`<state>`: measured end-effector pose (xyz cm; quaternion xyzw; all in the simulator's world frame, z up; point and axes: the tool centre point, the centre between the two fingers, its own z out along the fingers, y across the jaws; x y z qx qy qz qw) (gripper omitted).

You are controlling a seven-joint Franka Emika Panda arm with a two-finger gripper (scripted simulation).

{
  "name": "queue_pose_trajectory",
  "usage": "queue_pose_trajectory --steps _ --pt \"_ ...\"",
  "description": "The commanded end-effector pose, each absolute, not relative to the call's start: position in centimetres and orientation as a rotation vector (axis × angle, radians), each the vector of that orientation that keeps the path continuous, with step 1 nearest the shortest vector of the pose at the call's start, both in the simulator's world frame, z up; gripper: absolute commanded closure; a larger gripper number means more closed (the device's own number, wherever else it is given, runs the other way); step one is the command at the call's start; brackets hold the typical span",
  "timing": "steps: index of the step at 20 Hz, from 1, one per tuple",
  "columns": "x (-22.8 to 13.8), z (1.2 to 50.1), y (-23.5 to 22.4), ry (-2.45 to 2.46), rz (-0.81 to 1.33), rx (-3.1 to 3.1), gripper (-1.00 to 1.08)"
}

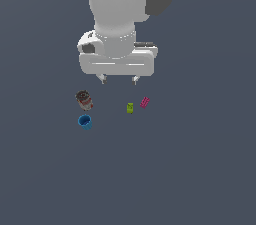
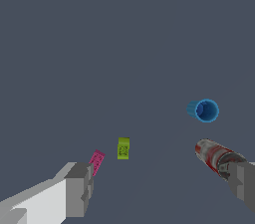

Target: Pick up a designated object from a clutter of objects.

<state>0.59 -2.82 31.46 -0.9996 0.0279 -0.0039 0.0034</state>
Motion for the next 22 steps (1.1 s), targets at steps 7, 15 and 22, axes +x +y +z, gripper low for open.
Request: queue_pose_trajectory --steps 7,15,22 --pt "0.8 31.9 -1.3 0.097 -0.033 -3.115 -0.92" --pt "1.0 31.8 -0.9 0.096 -0.040 -3.108 -0.92" --pt "1.8 29.4 -2.9 0.060 -0.037 -3.109 -0.92"
